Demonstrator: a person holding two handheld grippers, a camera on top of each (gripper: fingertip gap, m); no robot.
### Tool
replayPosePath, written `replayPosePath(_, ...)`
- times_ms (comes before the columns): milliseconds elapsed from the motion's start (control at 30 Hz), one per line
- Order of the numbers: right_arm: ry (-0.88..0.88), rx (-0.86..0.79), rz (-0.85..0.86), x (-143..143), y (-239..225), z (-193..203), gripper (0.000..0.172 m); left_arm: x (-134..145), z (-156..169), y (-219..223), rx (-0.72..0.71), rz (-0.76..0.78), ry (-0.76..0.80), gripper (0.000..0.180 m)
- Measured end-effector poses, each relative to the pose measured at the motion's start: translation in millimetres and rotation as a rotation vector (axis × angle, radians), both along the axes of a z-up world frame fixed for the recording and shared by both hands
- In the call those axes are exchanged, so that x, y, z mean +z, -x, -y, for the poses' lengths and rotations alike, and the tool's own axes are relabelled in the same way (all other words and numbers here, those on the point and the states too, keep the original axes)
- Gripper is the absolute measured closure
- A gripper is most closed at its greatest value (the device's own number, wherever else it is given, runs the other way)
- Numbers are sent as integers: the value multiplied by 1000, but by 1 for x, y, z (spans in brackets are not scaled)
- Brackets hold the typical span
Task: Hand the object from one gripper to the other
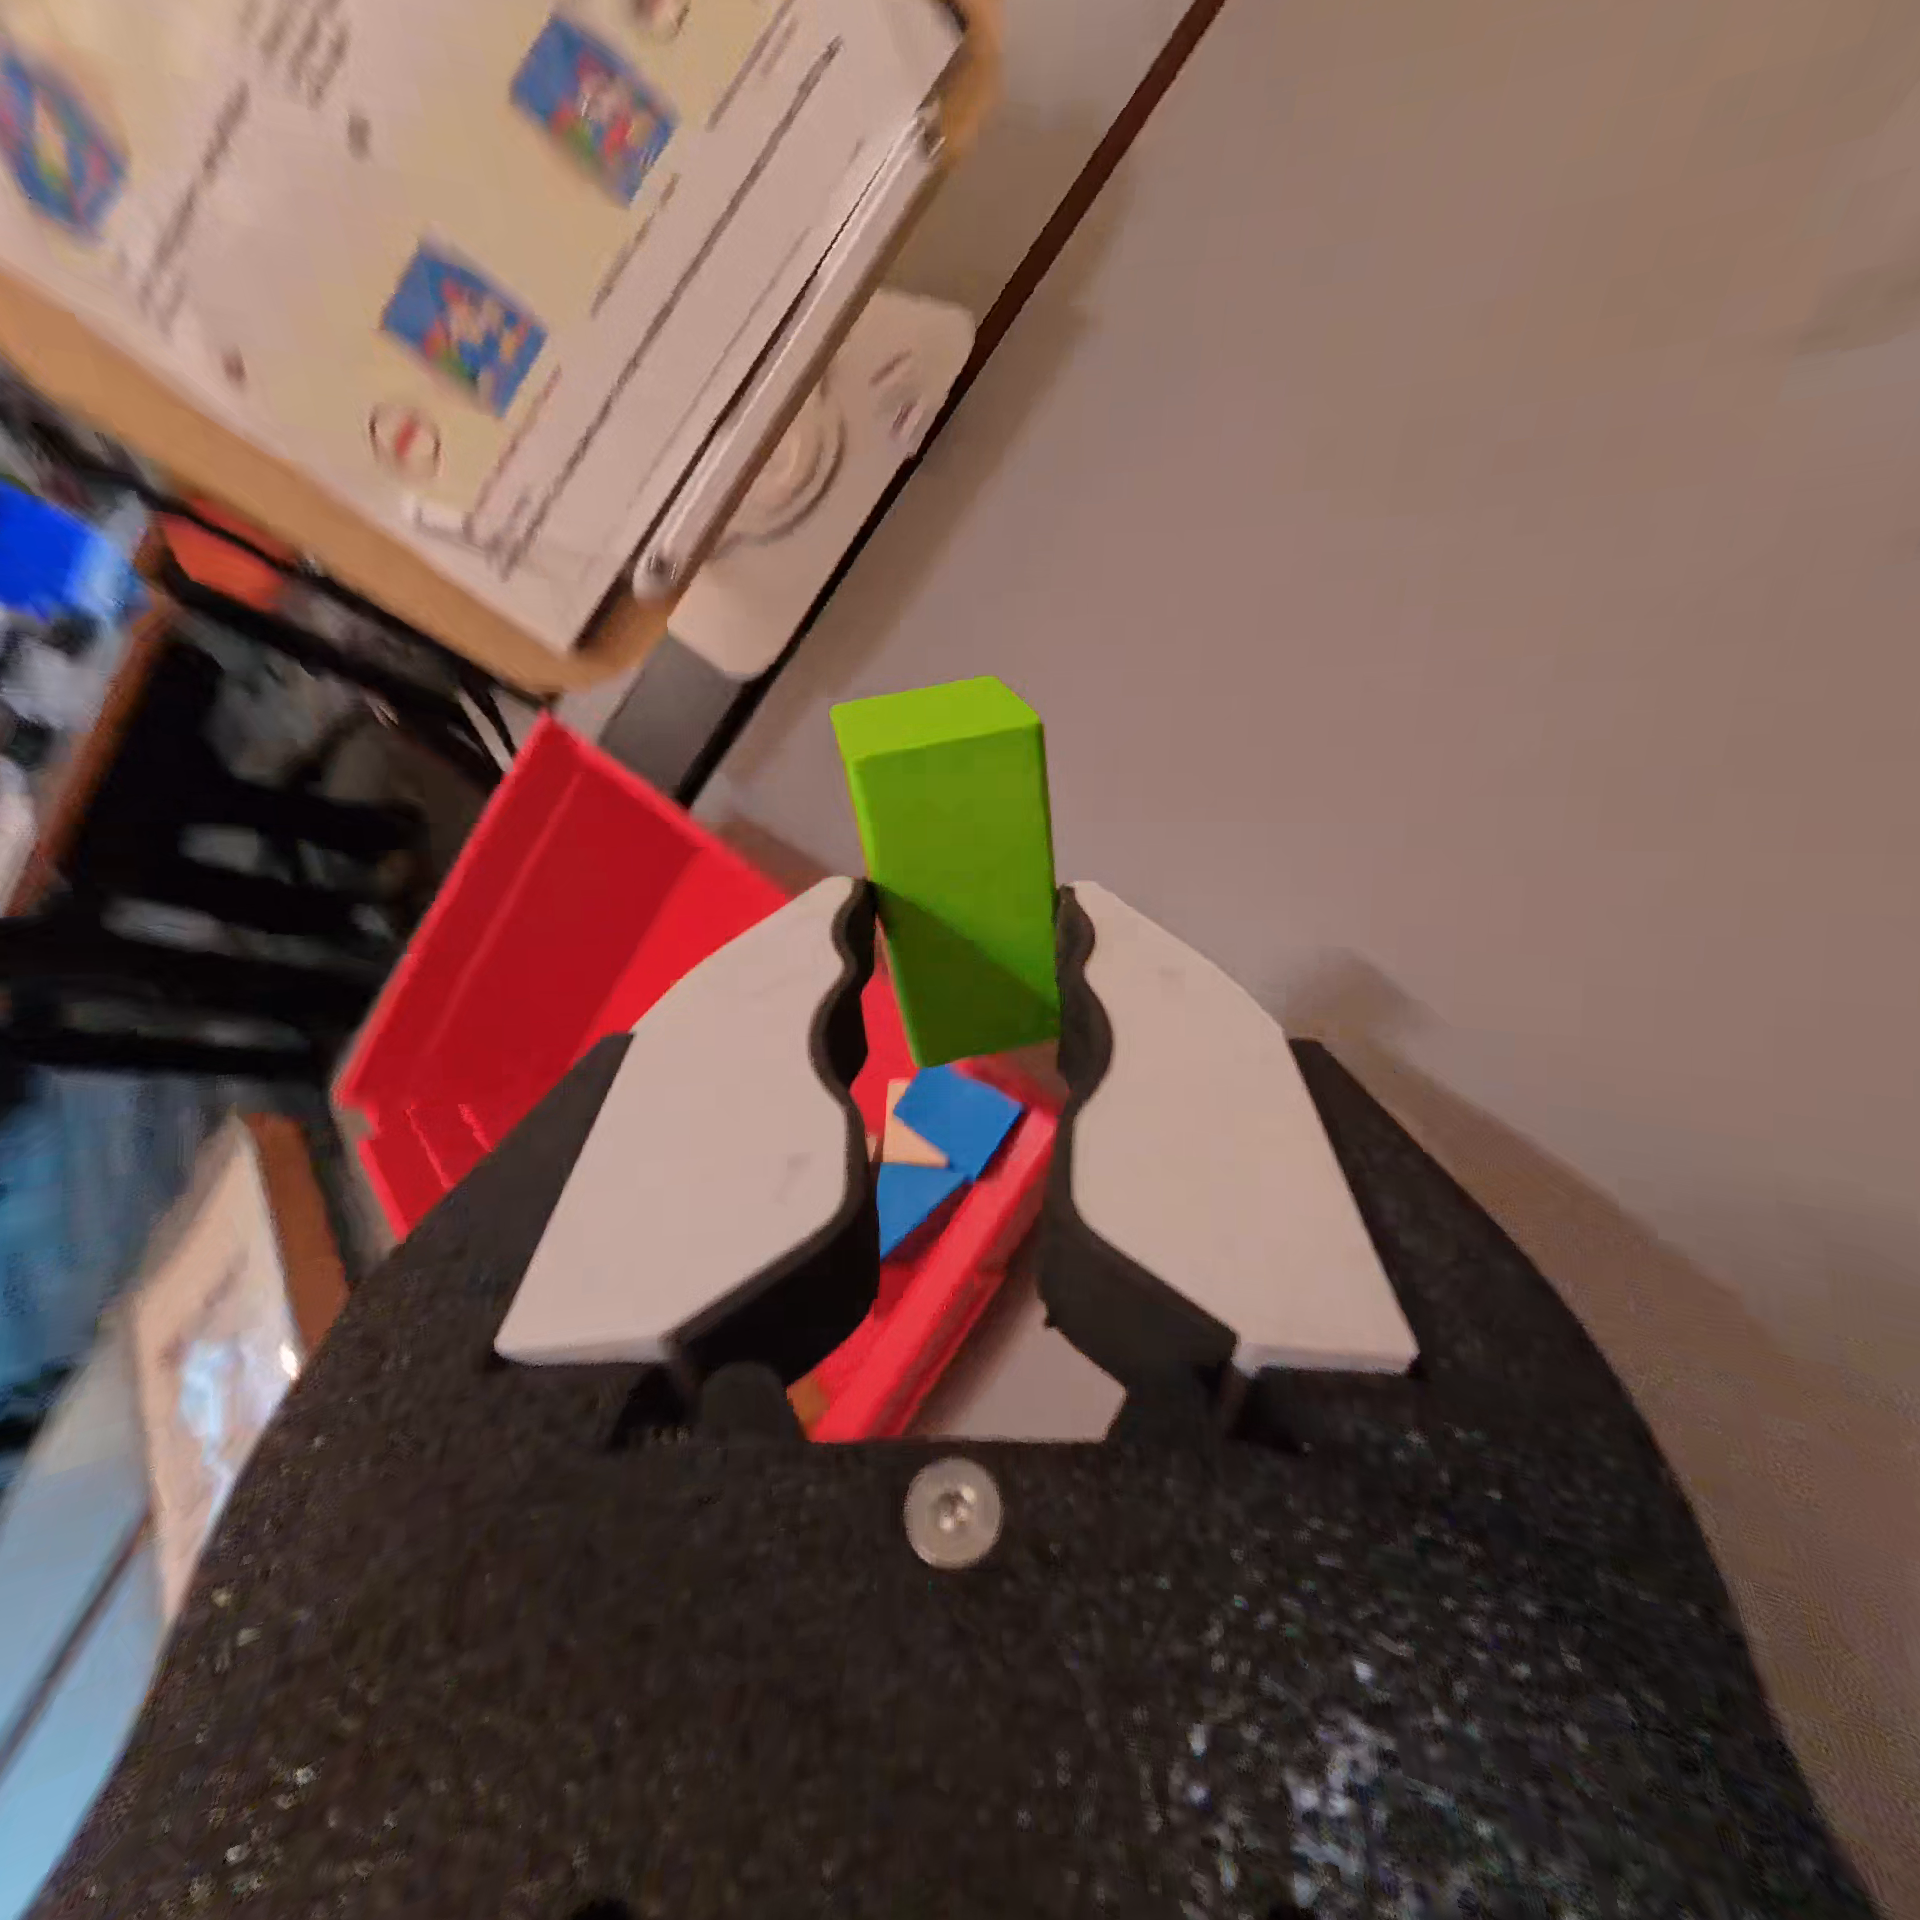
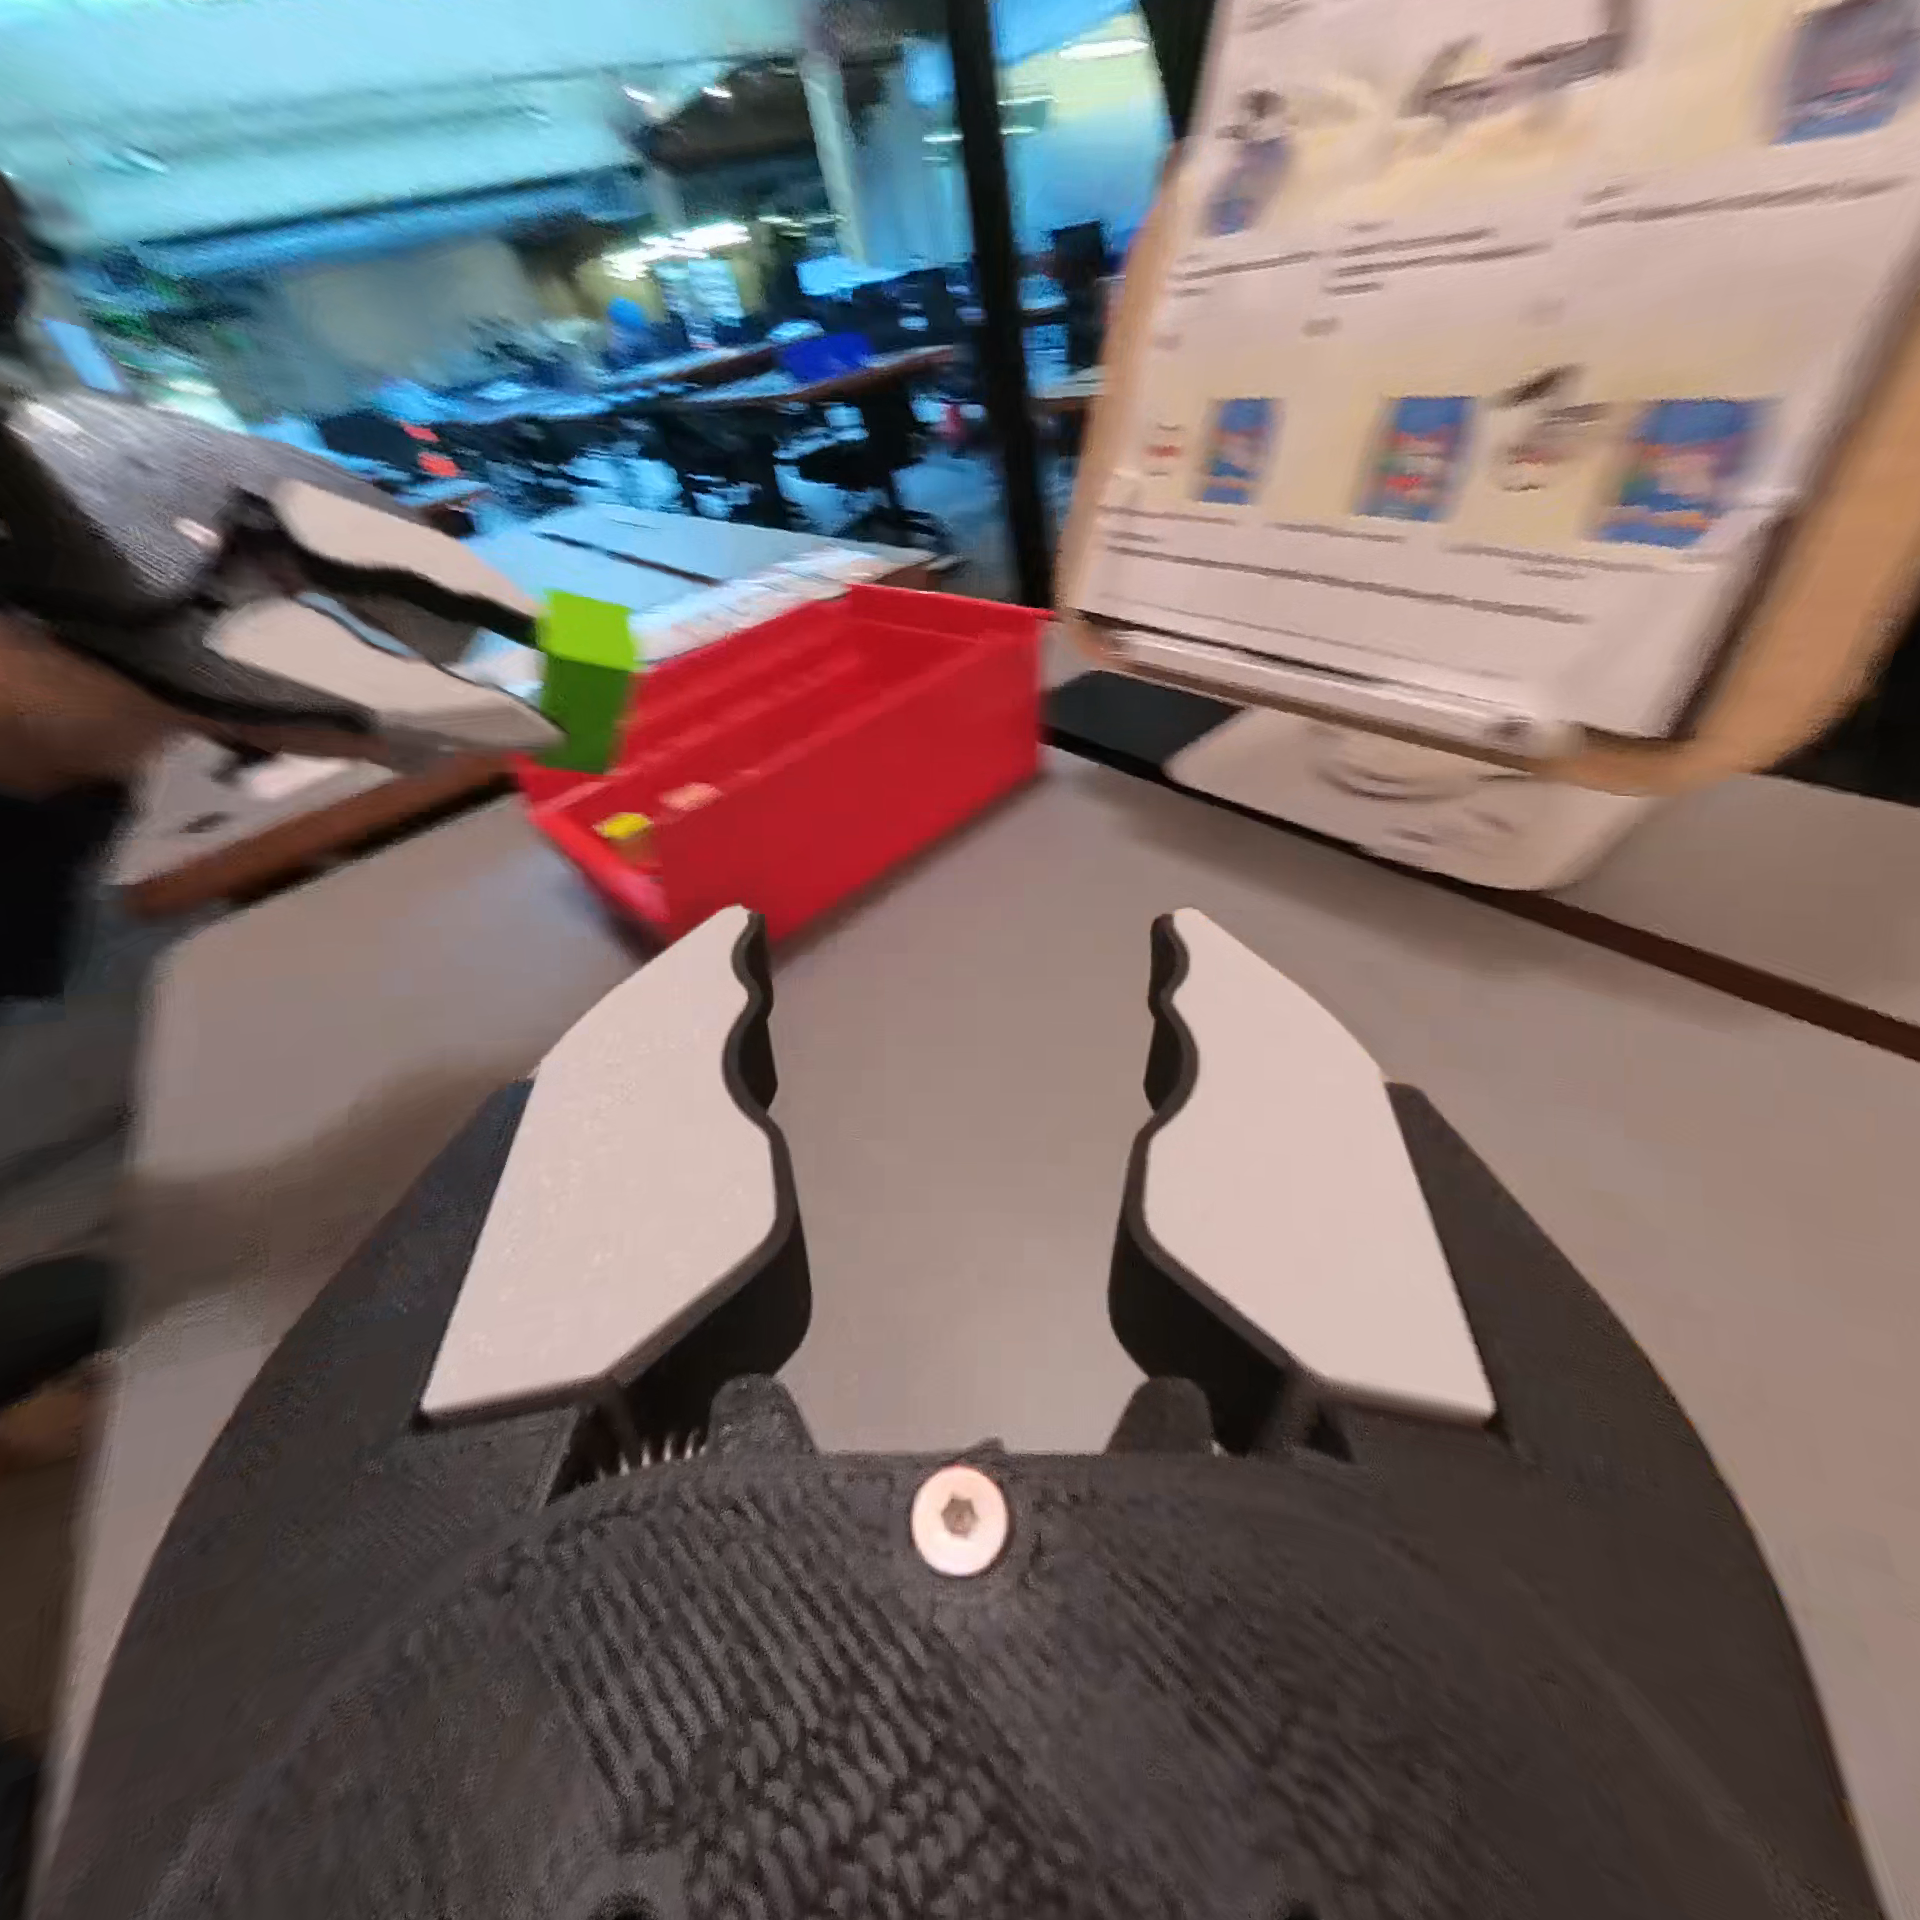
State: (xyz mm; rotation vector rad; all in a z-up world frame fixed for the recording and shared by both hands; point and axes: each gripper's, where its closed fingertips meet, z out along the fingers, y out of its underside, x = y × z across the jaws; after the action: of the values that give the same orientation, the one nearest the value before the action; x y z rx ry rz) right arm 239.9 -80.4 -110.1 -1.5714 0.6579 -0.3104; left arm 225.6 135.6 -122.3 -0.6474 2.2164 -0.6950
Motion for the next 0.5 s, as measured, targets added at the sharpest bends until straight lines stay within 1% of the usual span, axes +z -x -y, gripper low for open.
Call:
replayPosePath(33,-14,57,-20,0,10,-17,100,-3,15,6,-38,54,-34,147)
replayPosePath(133,39,163,-33,-10,34,-54,95,-11,60,23,-137,225,-132,147)
replayPosePath(267,78,228,-18,-17,53,-78,97,-15,99,37,-178,415,-238,147)
replayPosePath(367,145,278,-12,-26,64,-88,100,-17,117,43,-212,492,-304,147)
replayPosePath(467,208,260,51,-29,63,-89,105,-21,134,51,-277,524,-286,147)
replayPosePath(500,221,258,71,-29,63,-89,110,-21,137,52,-278,532,-275,147)
